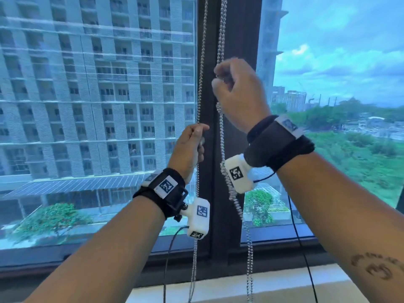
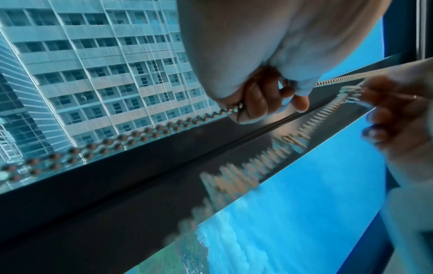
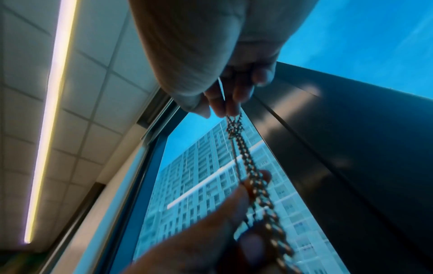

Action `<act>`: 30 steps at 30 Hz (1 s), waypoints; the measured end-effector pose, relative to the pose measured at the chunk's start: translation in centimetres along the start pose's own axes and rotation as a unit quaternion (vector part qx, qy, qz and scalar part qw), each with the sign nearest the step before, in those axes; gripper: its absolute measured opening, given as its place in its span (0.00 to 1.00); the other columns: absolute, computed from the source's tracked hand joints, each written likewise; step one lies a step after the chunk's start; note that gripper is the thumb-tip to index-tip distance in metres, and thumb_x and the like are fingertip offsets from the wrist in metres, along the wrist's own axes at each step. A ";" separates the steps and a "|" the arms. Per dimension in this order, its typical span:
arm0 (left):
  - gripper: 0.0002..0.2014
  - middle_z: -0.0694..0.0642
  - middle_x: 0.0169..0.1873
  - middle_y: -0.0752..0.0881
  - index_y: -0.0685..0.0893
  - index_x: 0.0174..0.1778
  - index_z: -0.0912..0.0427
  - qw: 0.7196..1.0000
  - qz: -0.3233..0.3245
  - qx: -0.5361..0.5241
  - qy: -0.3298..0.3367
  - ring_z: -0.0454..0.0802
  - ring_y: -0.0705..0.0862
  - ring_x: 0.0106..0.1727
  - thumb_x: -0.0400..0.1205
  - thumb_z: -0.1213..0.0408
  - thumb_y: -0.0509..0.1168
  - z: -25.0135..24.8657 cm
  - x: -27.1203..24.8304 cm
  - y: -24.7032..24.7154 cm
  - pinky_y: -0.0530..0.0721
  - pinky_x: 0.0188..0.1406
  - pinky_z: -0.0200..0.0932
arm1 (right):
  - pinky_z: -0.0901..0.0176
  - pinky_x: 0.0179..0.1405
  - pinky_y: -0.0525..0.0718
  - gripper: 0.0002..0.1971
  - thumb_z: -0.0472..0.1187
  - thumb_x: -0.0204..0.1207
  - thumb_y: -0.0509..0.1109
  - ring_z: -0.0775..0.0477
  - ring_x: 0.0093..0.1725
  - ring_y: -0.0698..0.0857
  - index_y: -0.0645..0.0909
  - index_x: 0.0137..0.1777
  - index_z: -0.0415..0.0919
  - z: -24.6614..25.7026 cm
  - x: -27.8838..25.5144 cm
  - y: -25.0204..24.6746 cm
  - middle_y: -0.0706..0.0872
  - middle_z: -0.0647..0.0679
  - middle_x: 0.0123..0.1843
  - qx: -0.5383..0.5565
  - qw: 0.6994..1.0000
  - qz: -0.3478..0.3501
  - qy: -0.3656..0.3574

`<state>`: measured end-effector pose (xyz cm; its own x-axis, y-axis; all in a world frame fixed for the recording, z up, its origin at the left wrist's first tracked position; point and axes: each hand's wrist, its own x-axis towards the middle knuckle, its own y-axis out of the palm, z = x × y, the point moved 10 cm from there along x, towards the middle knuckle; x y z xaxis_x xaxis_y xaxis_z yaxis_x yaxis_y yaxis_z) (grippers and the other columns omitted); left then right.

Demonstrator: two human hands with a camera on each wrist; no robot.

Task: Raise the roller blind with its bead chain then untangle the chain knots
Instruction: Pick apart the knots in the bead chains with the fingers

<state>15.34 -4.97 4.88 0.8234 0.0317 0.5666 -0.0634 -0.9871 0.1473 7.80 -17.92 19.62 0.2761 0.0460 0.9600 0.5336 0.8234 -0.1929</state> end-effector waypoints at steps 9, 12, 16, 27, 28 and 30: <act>0.13 0.45 0.28 0.68 0.81 0.66 0.48 0.999 -0.006 -0.051 -0.001 0.41 0.64 0.25 0.92 0.59 0.54 -0.3 -3.8 -1.8 0.65 0.23 0.35 | 0.73 0.38 0.78 0.09 0.46 0.80 0.70 0.63 0.35 0.81 0.88 0.46 0.43 -0.8 -5.0 5.6 0.82 0.62 0.31 -0.051 0.990 0.124 0.050; 0.08 0.47 0.29 0.69 0.75 0.63 0.48 0.998 -0.030 -0.058 0.000 0.41 0.64 0.24 0.91 0.60 0.54 -0.8 -4.4 -3.0 0.65 0.23 0.36 | 0.70 0.42 0.81 0.13 0.52 0.80 0.71 0.61 0.41 0.85 0.83 0.56 0.44 -1.8 -6.6 7.9 0.88 0.56 0.43 0.022 0.975 0.171 0.143; 0.03 0.51 0.31 0.72 0.66 0.55 0.55 0.992 -0.027 -0.119 -0.041 0.42 0.64 0.23 0.91 0.62 0.55 0.1 -5.5 -3.4 0.65 0.22 0.37 | 0.50 0.44 0.88 0.09 0.46 0.86 0.65 0.45 0.41 0.88 0.81 0.55 0.41 -1.6 -9.6 11.4 0.90 0.46 0.48 0.202 0.926 0.222 0.226; 0.07 0.47 0.53 0.78 0.77 0.57 0.52 0.886 0.031 0.386 0.256 0.47 0.78 0.57 0.84 0.61 0.62 -5.9 -8.3 -4.1 0.77 0.59 0.46 | 0.53 0.31 0.81 0.13 0.44 0.89 0.57 0.43 0.32 0.78 0.76 0.48 0.37 -3.1 -17.4 12.9 0.76 0.25 0.37 0.238 0.894 0.183 0.333; 0.08 0.48 0.55 0.80 0.80 0.58 0.54 0.854 0.076 0.412 0.309 0.48 0.78 0.59 0.84 0.63 0.62 -7.1 -8.5 -2.6 0.75 0.62 0.49 | 0.56 0.29 0.77 0.13 0.41 0.88 0.57 0.48 0.28 0.76 0.75 0.43 0.38 -2.8 -18.2 13.1 0.75 0.32 0.30 0.191 0.901 0.225 0.317; 0.12 0.49 0.58 0.85 0.84 0.60 0.53 0.764 0.199 0.474 0.390 0.51 0.79 0.68 0.84 0.63 0.59 -7.9 -8.8 0.8 0.68 0.74 0.55 | 0.65 0.33 0.72 0.14 0.39 0.85 0.58 0.60 0.29 0.71 0.71 0.35 0.45 -2.5 -19.8 13.7 0.73 0.51 0.29 0.082 0.909 0.308 0.268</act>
<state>3.58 -4.75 6.44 0.2352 -0.5821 0.7784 0.5202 -0.6011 -0.6067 11.59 -8.97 -2.53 0.8557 0.2815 0.4343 0.0309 0.8098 -0.5859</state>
